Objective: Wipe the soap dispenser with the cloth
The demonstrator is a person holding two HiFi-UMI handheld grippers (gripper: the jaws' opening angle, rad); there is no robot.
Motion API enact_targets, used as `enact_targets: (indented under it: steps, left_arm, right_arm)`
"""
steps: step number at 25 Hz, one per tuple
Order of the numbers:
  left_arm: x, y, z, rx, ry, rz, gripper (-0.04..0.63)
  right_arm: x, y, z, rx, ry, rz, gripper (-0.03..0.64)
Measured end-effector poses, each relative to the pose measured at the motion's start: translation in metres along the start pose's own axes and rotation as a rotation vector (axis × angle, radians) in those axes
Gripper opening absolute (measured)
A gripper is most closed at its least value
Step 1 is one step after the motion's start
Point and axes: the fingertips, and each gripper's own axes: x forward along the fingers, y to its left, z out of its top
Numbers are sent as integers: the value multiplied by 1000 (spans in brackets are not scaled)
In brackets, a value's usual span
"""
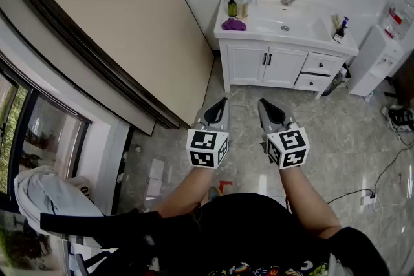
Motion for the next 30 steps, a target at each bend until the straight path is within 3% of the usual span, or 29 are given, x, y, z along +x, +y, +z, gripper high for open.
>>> enact_targets:
  steps: [12,18,25,30]
  left_arm:
    - [20,-39,-3,-29,4,8,0]
    - [55,-50,-15,-39,21,5,0]
    - [136,4,-36,-61,46,-13,0]
    - [251,98,-35,-51,54,-78,0]
  right_arm:
    - [-21,-29,-9,-6,-3,43,23]
    - [-5,-54,-18,-13,13,61,23]
    - [80,-95,-36,1,37,52,23]
    - [213,-138,-35,8,70,23,23]
